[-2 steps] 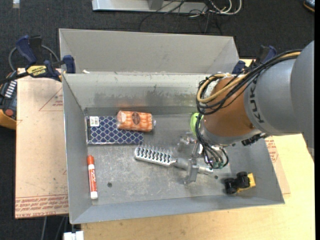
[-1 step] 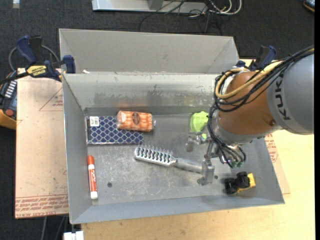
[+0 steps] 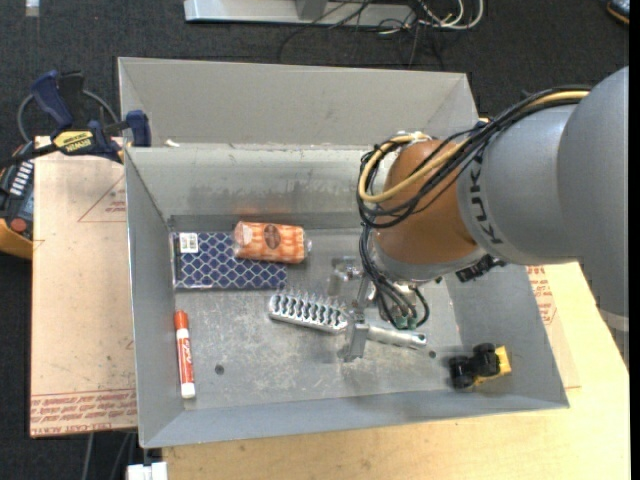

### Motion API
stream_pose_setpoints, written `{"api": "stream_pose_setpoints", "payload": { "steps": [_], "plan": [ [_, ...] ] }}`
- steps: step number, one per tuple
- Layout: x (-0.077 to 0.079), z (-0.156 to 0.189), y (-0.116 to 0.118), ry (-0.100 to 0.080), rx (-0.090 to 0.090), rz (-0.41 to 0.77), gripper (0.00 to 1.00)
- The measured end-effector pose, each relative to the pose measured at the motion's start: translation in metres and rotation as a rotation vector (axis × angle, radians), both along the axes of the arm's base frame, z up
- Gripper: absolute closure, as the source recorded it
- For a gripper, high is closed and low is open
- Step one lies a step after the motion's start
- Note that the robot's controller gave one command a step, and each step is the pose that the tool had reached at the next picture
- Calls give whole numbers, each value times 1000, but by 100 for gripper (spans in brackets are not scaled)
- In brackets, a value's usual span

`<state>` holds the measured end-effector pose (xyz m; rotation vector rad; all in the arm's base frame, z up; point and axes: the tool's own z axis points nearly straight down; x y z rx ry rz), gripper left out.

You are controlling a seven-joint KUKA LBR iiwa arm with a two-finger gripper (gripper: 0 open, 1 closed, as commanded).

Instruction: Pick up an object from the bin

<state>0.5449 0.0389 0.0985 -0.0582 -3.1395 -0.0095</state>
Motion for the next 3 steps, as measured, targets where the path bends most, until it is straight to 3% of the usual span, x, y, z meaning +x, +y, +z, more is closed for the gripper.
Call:
{"api": "stream_pose_setpoints", "payload": {
  "steps": [1, 2, 3],
  "plan": [
    [5, -29, 17, -3, -4, 146, 0],
    [-2, -29, 28, 1, 1, -24, 100],
    [-2, -29, 28, 1, 1, -24, 100]
  ]
}}
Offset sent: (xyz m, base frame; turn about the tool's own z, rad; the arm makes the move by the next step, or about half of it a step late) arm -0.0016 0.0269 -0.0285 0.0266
